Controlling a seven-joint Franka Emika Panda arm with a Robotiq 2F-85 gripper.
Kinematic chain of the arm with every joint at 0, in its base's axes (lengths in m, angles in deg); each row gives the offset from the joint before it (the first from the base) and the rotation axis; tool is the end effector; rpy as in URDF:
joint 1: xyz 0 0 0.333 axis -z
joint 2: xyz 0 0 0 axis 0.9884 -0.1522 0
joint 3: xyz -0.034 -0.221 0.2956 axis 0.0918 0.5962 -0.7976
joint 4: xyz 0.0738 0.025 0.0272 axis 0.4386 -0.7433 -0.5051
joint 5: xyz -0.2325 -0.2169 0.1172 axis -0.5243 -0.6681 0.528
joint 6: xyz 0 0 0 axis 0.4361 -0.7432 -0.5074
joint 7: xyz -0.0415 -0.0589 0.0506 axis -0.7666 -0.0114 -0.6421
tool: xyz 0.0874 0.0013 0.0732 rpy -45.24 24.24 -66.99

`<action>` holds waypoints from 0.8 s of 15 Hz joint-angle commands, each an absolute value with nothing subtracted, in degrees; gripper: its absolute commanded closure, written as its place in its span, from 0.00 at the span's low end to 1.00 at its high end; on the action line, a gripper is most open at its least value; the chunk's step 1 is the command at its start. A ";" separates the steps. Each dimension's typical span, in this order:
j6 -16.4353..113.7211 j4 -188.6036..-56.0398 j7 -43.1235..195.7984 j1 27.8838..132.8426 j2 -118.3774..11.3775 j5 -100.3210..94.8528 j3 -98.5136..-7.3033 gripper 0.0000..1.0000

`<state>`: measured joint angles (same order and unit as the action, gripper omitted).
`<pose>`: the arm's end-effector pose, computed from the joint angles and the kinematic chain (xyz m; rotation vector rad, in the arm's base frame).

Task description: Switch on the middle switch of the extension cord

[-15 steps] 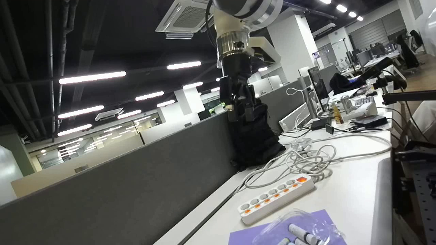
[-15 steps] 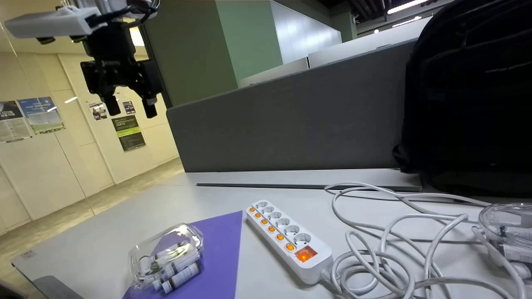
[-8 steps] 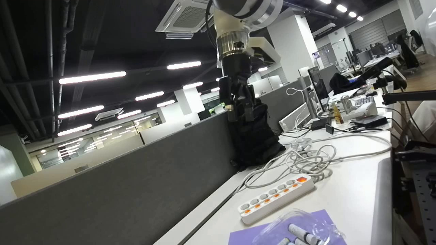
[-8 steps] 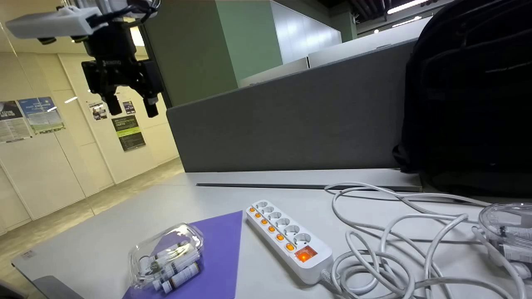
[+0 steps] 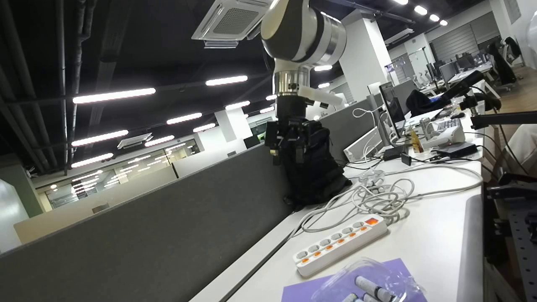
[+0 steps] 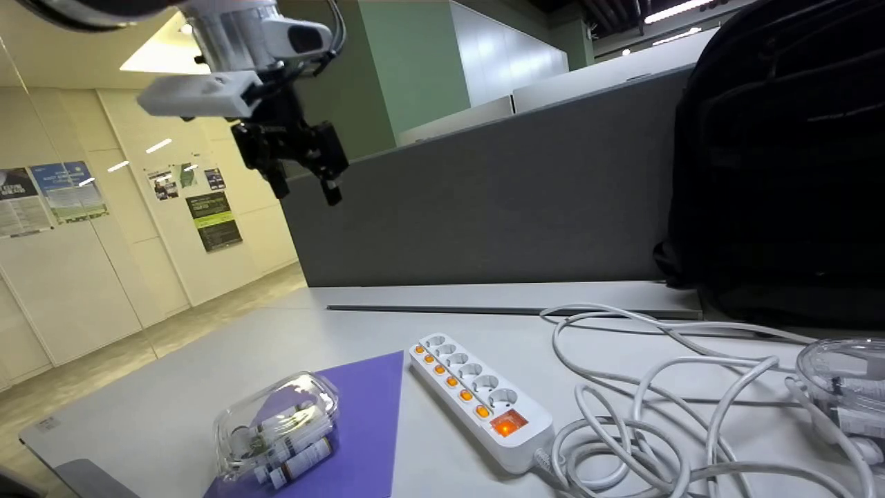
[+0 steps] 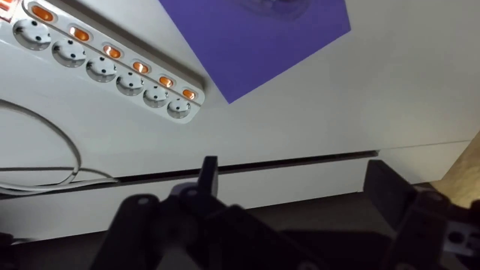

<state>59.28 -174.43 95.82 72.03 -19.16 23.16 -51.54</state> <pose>0.3964 0.0210 0.4998 -2.8246 -0.0467 -0.4890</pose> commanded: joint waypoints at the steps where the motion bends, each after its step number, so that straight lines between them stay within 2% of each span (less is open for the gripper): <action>1: 65.49 -170.14 98.44 72.46 -28.09 26.11 -50.43 0.00; 2: 66.39 -169.25 98.50 72.82 -30.23 26.20 -50.59 0.00; 3: 66.70 -168.27 97.88 73.59 -32.49 25.42 -51.02 0.08; 4: 66.94 -167.36 97.21 74.24 -34.38 25.23 -51.39 0.27; 12: 67.57 -161.60 91.52 80.34 -46.17 17.34 -53.68 0.83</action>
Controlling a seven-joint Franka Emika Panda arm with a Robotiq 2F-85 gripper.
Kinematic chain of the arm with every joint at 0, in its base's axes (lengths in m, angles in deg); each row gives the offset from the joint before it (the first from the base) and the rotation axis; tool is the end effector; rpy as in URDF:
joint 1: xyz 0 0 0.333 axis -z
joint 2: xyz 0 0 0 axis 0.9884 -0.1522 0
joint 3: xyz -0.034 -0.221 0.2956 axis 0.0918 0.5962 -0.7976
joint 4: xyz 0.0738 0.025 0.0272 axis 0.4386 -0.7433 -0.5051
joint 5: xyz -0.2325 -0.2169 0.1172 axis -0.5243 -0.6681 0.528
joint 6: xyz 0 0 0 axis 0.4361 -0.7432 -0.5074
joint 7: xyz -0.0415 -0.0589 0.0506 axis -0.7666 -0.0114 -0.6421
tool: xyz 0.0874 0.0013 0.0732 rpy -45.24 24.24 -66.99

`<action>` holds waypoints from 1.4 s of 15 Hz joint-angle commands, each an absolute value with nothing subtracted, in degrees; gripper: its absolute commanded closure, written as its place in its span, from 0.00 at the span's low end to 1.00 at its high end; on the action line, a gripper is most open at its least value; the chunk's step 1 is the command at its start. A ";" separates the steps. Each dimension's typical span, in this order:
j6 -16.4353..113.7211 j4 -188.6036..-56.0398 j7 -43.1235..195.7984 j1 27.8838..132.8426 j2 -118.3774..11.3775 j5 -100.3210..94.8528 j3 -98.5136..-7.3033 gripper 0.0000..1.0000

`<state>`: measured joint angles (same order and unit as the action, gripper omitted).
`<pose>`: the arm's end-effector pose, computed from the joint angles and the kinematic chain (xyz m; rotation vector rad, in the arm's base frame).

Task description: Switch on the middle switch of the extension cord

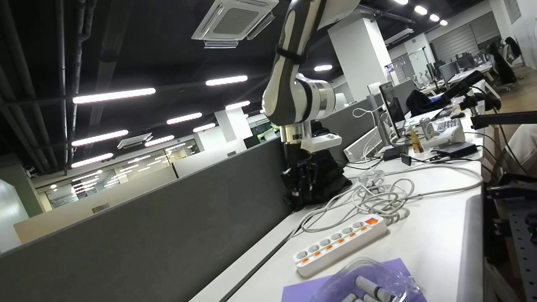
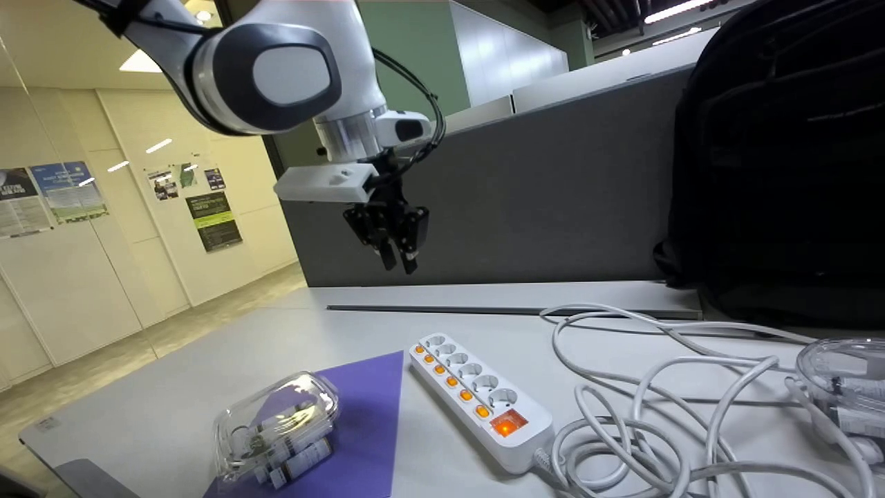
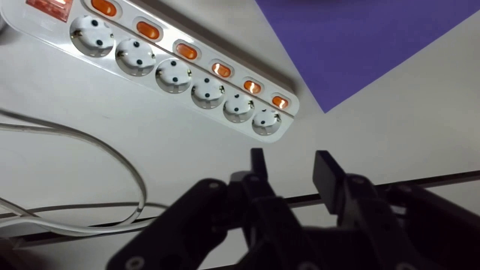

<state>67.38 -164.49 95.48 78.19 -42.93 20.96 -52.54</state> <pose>0.5019 -0.0203 0.3997 -2.9597 0.1088 -0.3671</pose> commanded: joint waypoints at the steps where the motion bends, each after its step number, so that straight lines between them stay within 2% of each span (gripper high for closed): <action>1: 67.87 -161.27 91.10 80.84 -47.12 15.98 -53.73 0.90; 2: 68.15 -161.01 90.65 81.25 -48.06 14.57 -53.76 0.98; 4: 68.92 -160.77 90.00 81.85 -49.72 12.15 -53.77 1.00; 17: 71.44 -162.35 91.21 84.46 -52.28 10.02 -55.17 1.00; 21: 78.33 -162.27 87.24 83.71 -55.48 7.98 -53.78 1.00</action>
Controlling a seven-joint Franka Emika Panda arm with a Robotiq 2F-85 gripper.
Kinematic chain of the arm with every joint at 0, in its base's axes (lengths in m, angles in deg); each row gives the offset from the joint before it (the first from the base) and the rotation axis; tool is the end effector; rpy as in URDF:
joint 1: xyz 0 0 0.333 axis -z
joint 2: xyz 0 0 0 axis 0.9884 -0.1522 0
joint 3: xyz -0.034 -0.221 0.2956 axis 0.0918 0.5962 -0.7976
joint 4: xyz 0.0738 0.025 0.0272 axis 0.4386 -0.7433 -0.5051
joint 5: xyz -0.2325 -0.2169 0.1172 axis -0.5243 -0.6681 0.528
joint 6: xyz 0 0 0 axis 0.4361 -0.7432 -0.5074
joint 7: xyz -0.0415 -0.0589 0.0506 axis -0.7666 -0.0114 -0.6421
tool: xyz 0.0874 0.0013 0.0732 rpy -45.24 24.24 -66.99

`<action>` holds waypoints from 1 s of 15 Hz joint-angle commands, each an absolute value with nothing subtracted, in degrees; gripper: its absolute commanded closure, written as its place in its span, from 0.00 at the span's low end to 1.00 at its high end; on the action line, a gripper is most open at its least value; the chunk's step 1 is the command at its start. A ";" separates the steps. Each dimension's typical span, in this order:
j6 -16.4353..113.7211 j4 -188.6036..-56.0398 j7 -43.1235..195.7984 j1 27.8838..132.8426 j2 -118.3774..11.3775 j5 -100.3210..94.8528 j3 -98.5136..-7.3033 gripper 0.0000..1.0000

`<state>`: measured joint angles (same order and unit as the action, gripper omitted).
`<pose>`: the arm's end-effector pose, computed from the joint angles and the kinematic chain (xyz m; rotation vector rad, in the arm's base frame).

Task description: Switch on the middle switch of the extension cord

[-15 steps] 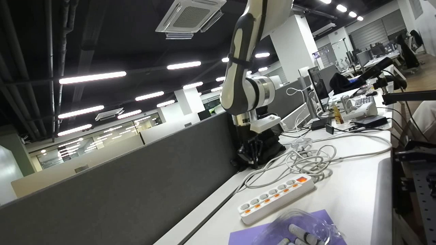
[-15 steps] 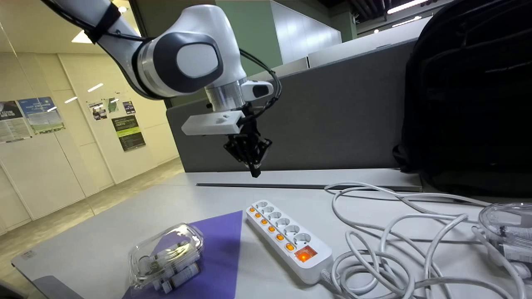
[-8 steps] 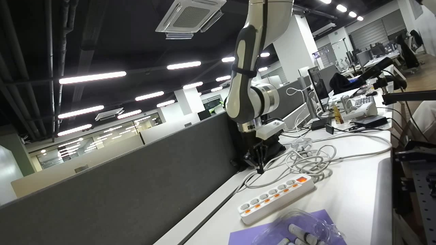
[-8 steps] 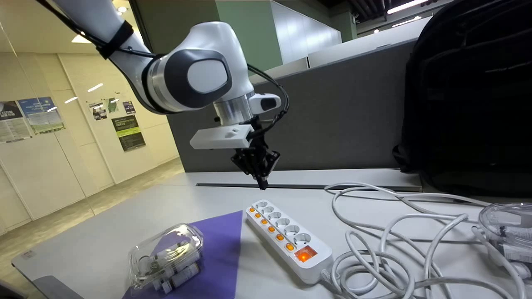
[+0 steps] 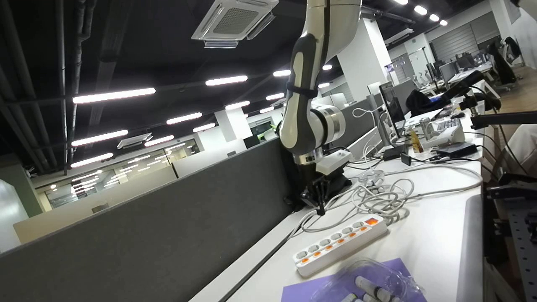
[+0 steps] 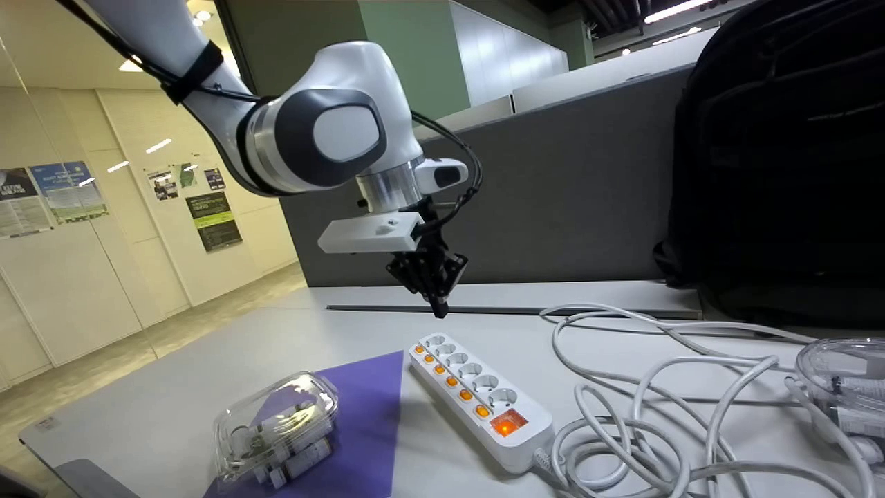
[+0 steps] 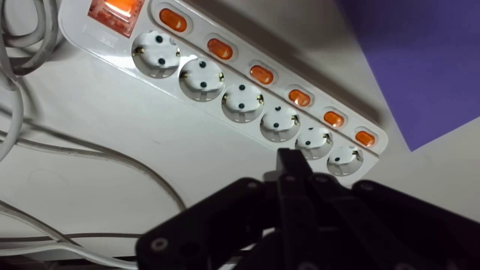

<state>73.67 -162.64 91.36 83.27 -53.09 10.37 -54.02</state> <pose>0.5271 -0.0516 0.3326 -3.0873 0.0935 -0.3041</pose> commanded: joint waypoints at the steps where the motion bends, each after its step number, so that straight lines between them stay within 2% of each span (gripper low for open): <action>1: 80.29 -162.02 86.15 83.50 -56.72 7.28 -53.26 1.00; 6: 84.95 -161.59 81.94 82.31 -61.72 4.18 -50.78 1.00; 15: 77.08 -162.64 81.09 82.02 -60.57 3.94 -51.62 1.00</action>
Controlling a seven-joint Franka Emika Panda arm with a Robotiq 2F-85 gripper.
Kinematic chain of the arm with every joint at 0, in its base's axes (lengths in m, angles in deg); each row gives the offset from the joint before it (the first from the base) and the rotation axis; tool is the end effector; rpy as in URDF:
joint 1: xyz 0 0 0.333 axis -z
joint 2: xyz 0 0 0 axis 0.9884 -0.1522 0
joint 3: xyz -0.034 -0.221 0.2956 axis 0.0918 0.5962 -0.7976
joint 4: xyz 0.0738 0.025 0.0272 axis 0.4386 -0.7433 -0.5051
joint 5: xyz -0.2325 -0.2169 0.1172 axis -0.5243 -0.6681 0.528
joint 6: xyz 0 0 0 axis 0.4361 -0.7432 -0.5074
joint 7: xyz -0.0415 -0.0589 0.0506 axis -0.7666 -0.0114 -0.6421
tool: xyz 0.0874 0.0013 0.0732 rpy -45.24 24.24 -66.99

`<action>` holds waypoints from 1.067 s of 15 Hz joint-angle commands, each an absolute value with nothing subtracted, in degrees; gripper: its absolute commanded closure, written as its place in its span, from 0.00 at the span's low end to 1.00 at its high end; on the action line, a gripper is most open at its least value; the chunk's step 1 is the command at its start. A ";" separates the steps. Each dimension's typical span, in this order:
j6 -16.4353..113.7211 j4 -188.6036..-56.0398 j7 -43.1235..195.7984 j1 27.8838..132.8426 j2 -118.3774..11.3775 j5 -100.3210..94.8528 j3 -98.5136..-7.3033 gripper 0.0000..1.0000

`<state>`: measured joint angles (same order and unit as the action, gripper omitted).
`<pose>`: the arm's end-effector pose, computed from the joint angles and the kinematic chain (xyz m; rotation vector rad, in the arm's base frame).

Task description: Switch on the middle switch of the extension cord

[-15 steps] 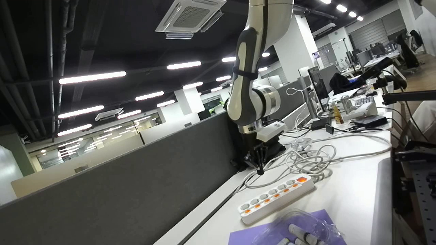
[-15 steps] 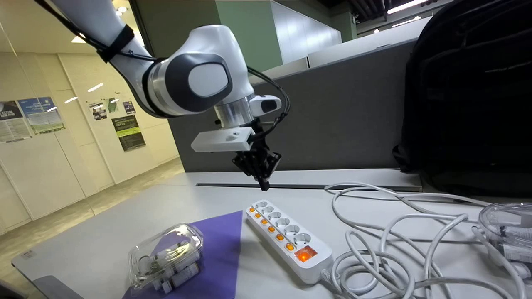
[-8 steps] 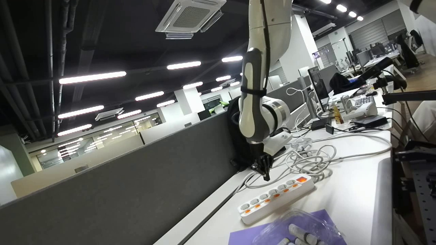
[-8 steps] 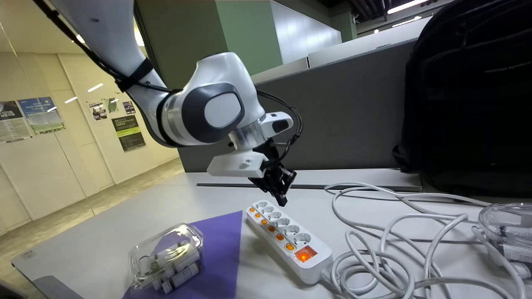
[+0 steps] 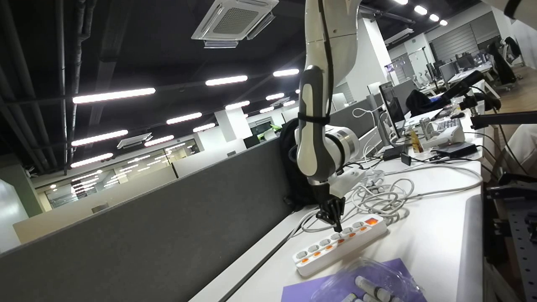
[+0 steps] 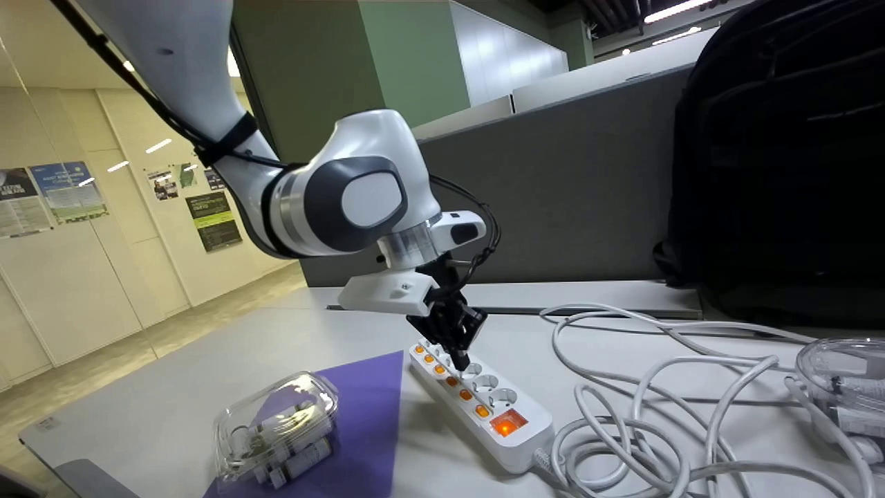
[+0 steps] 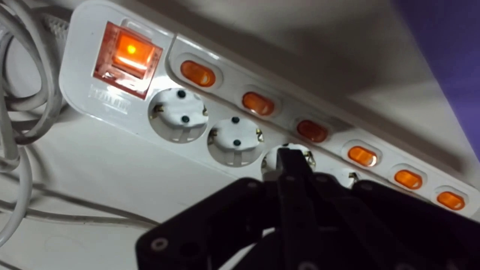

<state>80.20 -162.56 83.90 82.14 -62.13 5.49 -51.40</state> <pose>0.5323 -0.0629 0.2621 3.1029 -0.2105 0.2312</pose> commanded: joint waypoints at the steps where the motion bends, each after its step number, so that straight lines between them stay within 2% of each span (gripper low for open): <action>1: 75.87 -162.42 81.54 82.43 -60.59 4.31 -52.26 1.00; 11: 74.01 -159.34 84.83 86.97 -62.90 9.03 -59.03 1.00; 16: 73.26 -158.41 84.18 87.72 -63.62 10.31 -59.49 1.00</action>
